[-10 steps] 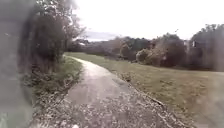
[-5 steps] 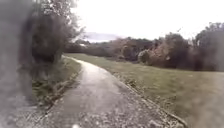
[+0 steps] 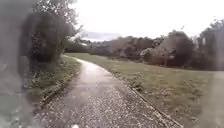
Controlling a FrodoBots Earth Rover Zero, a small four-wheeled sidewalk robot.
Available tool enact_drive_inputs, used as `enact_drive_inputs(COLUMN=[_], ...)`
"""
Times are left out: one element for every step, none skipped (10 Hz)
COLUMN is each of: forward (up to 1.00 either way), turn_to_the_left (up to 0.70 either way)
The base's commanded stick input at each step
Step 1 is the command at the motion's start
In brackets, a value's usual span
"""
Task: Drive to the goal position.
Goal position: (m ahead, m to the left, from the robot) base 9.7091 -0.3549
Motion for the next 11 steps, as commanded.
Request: enact_drive_inputs(forward=[1.00,1.00,1.00,1.00,1.00,1.00,1.00,1.00,1.00,1.00,1.00], turn_to_the_left=[0.38,0.29,0.21,0.12,0.04,0.00,0.00,0.00,0.00,0.00,0.00])
